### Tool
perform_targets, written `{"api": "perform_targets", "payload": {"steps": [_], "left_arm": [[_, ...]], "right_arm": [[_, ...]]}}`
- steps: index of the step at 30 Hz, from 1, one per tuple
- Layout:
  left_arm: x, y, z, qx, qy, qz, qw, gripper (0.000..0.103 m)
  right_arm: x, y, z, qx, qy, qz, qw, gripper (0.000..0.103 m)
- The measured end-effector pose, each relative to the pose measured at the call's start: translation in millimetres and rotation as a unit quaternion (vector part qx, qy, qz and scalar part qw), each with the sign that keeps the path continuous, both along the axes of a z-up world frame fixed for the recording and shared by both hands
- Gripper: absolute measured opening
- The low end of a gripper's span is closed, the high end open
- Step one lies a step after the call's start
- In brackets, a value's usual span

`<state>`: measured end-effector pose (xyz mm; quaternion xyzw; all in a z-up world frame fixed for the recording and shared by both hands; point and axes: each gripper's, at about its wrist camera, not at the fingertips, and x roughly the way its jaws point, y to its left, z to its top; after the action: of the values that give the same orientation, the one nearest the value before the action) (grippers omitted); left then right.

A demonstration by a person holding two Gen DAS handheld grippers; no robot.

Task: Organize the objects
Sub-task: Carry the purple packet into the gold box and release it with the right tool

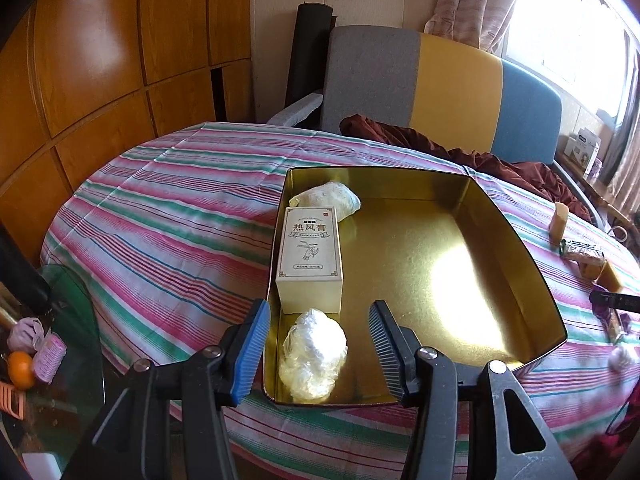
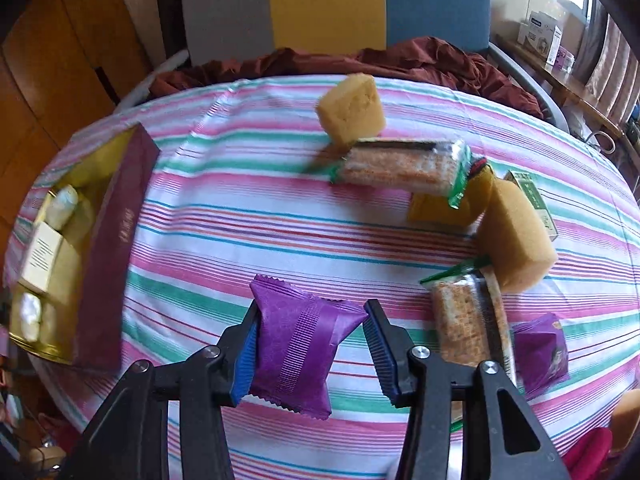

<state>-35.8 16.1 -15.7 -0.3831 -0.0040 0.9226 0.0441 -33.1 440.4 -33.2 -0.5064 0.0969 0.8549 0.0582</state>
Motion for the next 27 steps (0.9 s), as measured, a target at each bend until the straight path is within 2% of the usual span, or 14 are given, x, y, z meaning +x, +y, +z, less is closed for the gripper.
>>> {"api": "perform_targets", "payload": {"steps": [7, 14, 21, 27], "left_arm": [[4, -13, -3, 0.006, -0.005, 0.017, 0.9998, 0.053], [7, -44, 0, 0.012, -0.008, 0.055, 0.9984, 0.053], [12, -73, -3, 0.021, -0.010, 0.090, 0.9957, 0.053], [10, -79, -7, 0.030, -0.013, 0.095, 0.9949, 0.054]], "right_arm": [[-3, -51, 35, -0.027, 0.054, 0.039, 0.997, 0.049], [-21, -137, 62, -0.060, 0.086, 0.139, 0.985, 0.049], [-52, -241, 34, -0.071, 0.047, 0.228, 0.970, 0.049], [-61, -291, 4, -0.069, 0.008, 0.257, 0.964, 0.049]]}}
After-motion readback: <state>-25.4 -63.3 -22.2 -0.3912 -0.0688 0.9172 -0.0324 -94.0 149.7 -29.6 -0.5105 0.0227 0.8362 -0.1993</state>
